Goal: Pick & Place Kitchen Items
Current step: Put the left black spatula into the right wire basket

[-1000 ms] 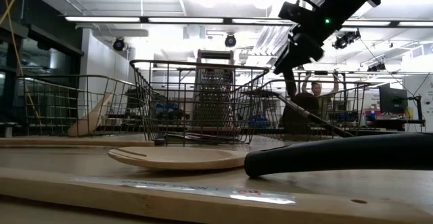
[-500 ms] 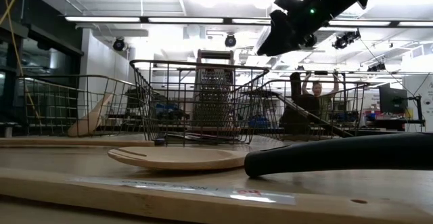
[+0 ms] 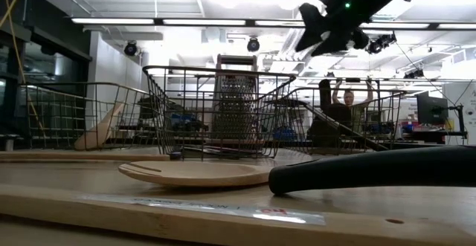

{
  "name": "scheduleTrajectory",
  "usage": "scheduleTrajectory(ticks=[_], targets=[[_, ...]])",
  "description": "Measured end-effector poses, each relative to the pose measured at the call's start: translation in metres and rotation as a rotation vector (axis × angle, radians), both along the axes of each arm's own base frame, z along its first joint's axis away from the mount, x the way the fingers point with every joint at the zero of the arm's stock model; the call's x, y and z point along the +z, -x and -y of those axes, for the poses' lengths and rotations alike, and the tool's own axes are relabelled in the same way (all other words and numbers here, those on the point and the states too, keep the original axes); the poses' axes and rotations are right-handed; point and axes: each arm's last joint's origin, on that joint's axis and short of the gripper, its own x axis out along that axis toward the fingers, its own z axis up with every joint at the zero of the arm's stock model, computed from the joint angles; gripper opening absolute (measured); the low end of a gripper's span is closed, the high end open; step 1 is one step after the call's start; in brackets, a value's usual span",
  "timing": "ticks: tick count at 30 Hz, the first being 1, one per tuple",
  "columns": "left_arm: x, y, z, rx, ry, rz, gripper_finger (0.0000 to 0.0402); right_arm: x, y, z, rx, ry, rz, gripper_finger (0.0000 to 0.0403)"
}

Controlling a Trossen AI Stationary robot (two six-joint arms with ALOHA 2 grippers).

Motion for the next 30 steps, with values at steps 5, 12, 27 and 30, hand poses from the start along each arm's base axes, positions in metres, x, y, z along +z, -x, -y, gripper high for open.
scheduleTrajectory(ticks=[5, 12, 27, 30], targets=[[-0.003, 0.002, 0.0, 0.0, -0.008, -0.033, 0.0184, -0.007, 0.024, 0.003, -0.079, -0.245, 0.031, 0.0243], [-0.003, 0.002, -0.001, 0.0, -0.009, -0.04, 0.0184, -0.013, 0.038, 0.006, -0.064, -0.428, -0.017, 0.0229], [-0.003, 0.002, -0.001, 0.001, -0.009, -0.041, 0.0184, -0.018, 0.046, 0.009, 0.083, -0.527, -0.14, 0.0005], [-0.003, 0.002, -0.001, 0.001, -0.009, -0.04, 0.0184, -0.021, 0.045, 0.009, 0.09, -0.537, -0.153, 0.0003]])
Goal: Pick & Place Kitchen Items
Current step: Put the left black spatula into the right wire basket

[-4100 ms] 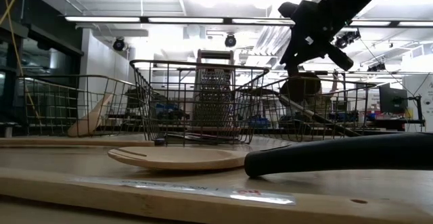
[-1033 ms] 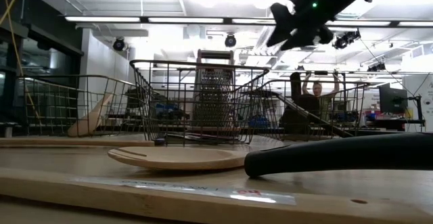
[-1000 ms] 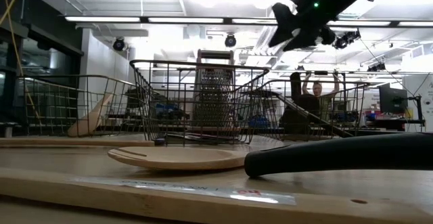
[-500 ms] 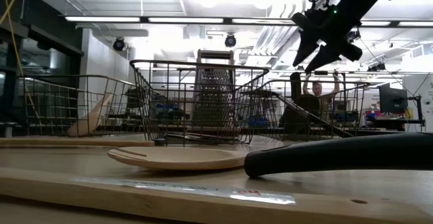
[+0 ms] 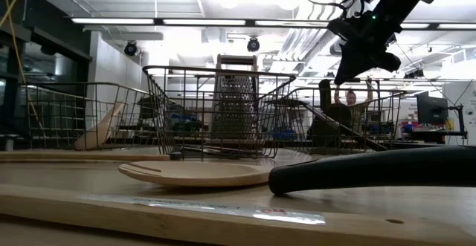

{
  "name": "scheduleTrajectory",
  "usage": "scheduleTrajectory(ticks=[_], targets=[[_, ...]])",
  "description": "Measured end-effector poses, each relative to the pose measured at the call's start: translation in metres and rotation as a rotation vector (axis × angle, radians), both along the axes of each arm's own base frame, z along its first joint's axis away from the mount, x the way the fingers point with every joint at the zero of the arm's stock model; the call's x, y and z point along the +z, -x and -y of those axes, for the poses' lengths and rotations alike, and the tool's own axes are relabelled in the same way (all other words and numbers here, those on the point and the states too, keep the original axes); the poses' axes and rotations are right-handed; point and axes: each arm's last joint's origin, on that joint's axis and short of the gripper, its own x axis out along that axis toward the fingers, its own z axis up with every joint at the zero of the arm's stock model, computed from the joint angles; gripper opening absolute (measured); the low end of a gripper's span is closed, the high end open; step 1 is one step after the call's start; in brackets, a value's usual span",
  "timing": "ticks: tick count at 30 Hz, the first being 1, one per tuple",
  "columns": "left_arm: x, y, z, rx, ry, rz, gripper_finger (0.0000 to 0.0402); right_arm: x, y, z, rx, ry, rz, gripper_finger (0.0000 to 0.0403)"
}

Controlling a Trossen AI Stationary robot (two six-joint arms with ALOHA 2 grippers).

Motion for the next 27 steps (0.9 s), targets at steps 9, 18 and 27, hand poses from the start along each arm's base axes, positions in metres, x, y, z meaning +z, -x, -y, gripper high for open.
scheduleTrajectory(ticks=[9, 18, 27], targets=[[0.0, 0.0, 0.0, 0.0, 0.0, 0.0, 0.0184, -0.015, -0.013, 0.004, -0.001, -0.015, -0.048, 0.0002], [0.0, 0.0, 0.0, 0.002, 0.002, 0.001, 0.0184, -0.029, -0.032, 0.012, -0.028, -0.015, -0.024, 0.0002], [0.0, 0.0, 0.0, 0.012, 0.019, 0.01, 0.0184, -0.044, -0.042, 0.028, -0.077, -0.064, 0.005, 0.0002]])
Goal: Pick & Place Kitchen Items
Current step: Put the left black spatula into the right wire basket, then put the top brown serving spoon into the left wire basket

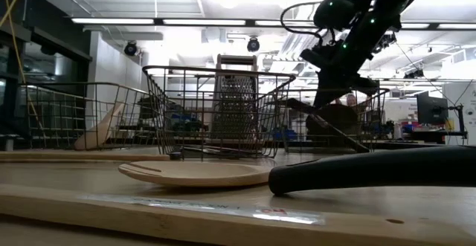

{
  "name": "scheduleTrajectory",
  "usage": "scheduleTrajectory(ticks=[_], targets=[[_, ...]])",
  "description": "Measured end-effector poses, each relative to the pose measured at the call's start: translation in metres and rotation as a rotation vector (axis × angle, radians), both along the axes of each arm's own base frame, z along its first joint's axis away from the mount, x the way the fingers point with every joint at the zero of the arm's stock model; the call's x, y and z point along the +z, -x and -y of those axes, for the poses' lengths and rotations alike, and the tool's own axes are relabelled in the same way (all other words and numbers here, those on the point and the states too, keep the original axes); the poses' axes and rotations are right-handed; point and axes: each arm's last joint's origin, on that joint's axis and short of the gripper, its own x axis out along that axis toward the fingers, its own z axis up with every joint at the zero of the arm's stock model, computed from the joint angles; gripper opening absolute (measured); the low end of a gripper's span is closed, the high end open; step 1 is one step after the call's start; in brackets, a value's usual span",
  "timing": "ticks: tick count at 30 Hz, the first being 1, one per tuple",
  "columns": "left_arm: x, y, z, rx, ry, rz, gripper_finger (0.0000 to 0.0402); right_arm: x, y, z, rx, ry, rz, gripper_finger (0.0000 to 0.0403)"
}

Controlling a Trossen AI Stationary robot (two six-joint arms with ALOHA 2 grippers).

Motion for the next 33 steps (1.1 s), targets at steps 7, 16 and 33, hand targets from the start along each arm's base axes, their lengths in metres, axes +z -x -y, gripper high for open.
scheduleTrajectory(ticks=[7, 16, 33], targets=[[-0.001, 0.0, 0.0, 0.0, -0.002, -0.007, 0.0184, 0.012, 0.006, 0.001, -0.013, 0.015, 0.048, 0.0002], [-0.003, 0.002, -0.001, 0.0, -0.01, -0.043, 0.0184, 0.039, 0.026, -0.009, 0.016, 0.031, 0.131, 0.0002], [-0.016, 0.015, -0.003, -0.051, 0.06, -0.144, 0.0184, 0.063, 0.046, -0.045, 0.168, 0.012, 0.194, 0.0002]])
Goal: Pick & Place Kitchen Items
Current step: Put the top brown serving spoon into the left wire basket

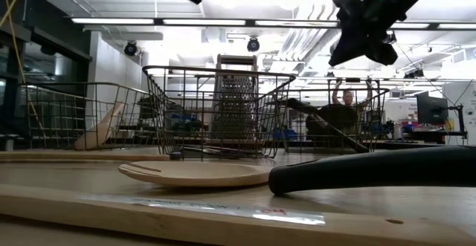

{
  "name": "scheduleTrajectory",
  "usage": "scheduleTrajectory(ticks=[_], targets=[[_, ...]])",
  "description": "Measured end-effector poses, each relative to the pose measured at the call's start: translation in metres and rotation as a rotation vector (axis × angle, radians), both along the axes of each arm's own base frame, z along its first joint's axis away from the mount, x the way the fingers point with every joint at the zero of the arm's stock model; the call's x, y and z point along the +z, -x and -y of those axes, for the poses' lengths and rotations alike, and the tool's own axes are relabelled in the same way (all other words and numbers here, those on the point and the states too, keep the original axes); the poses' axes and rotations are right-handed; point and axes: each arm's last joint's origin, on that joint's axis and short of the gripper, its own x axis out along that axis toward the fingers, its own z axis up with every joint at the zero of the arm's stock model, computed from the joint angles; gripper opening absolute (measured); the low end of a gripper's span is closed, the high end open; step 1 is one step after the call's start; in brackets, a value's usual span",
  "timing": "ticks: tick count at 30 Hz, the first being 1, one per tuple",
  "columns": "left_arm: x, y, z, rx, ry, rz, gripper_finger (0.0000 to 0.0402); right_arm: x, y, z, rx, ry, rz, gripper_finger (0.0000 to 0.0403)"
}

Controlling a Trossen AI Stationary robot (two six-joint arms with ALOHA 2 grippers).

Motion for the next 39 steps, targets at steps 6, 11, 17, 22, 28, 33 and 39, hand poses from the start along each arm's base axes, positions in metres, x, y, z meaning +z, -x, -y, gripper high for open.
scheduleTrajectory(ticks=[6, 11, 17, 22, 28, 33, 39], targets=[[-0.021, 0.026, -0.005, 0.069, 0.116, 0.001, 0.0184, 0.006, 0.002, -0.015, 0.068, 0.005, 0.031, 0.0002], [-0.037, 0.055, -0.009, 0.089, 0.244, -0.002, 0.0184, 0.011, 0.005, -0.025, 0.121, 0.011, 0.06, 0.0002], [-0.067, 0.079, -0.012, 0.127, 0.356, -0.045, 0.0184, 0.018, 0.012, -0.035, 0.168, 0.031, 0.096, 0.0002], [-0.094, 0.09, -0.012, 0.15, 0.445, -0.127, 0.0184, 0.026, 0.026, -0.047, 0.173, 0.114, 0.129, 0.0002], [-0.106, 0.094, -0.011, 0.159, 0.517, -0.19, 0.0184, 0.036, 0.039, -0.063, 0.191, 0.179, 0.197, 0.0002], [-0.111, 0.095, -0.01, 0.141, 0.547, -0.223, 0.0184, 0.036, 0.041, -0.079, 0.223, 0.198, 0.209, 0.0002], [-0.111, 0.096, -0.01, 0.135, 0.546, -0.23, 0.0184, 0.038, 0.046, -0.095, 0.167, 0.257, 0.281, 0.0002]])
